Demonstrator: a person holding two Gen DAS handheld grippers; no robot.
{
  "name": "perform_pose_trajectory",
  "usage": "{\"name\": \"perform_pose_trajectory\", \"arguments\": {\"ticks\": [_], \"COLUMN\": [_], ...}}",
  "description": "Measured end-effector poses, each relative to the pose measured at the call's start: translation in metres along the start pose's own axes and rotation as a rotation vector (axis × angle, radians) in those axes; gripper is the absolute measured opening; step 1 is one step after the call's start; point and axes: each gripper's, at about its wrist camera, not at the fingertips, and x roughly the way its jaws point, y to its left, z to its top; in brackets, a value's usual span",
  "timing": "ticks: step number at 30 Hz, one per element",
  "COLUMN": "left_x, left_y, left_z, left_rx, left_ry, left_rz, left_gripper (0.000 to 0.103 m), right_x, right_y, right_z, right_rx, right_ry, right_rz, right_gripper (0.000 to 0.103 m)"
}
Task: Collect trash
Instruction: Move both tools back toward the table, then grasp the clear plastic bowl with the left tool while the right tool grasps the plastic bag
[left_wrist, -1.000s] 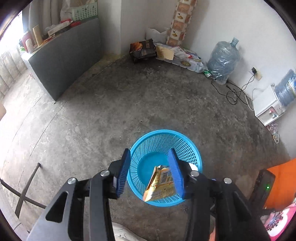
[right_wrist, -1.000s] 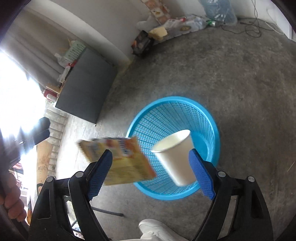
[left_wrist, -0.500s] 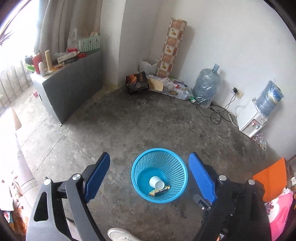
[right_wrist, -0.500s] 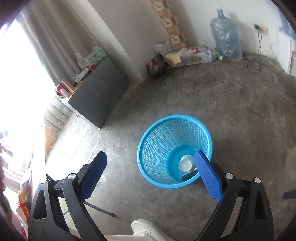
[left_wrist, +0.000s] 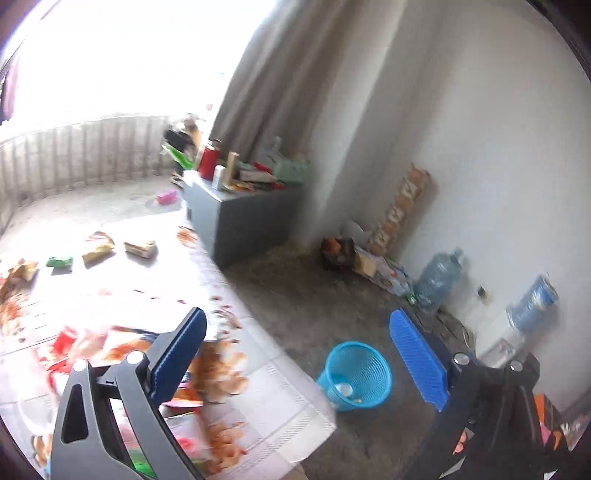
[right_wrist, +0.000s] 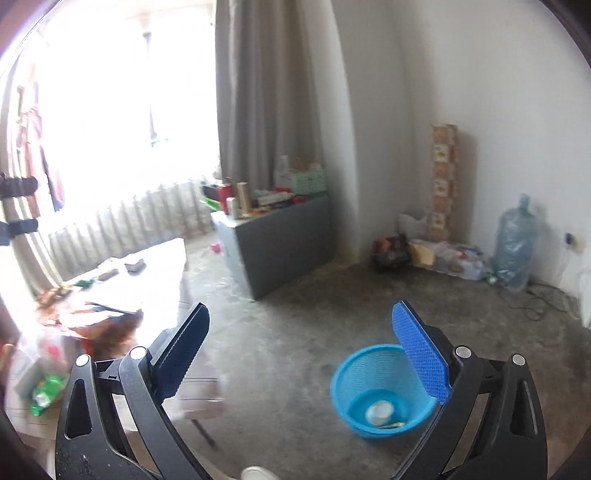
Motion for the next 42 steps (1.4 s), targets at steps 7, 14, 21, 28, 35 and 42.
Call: {"name": "perform_pose_trajectory", "arguments": {"ticks": [7,14,21,28,35,42], "left_x": [-0.127,-0.133,-0.095,-0.05,-0.029,-0.025], "left_y": [0.106,0.173,0.208,0.274,0.311,0.323], "left_z": [-0.046,-0.108,-0.123,-0.122,-0.131,-0.136], "left_rx": [-0.131,-0.198,-0.164,-0.326,-0.38,-0.399], "left_ry": [-0.221,-0.14,-0.049,0.067,0.161,0.173], "left_rz": [0.248,0.338,0.364,0.451,0.511,0.527], "left_gripper": [0.097,0.097,0.097,0.087,0.065,0.037], "right_x": [0.02,0.06,0.072,0.097,0.109,0.12], "right_y": [0.054,0.125,0.186,0.211,0.223,0.233], "right_z": [0.016,-0.004,-0.024,-0.037,-0.043,-0.051], "right_rx": [0.115,0.162,0.1,0.094,0.074,0.061], "right_ry": [0.138,0.371,0.54,0.625,0.66,0.687], "right_rz": [0.428,0.701,0.765,0.763,0.776,0.78], "right_gripper": [0.095,0.078,0.066,0.051,0.049,0.042]}}
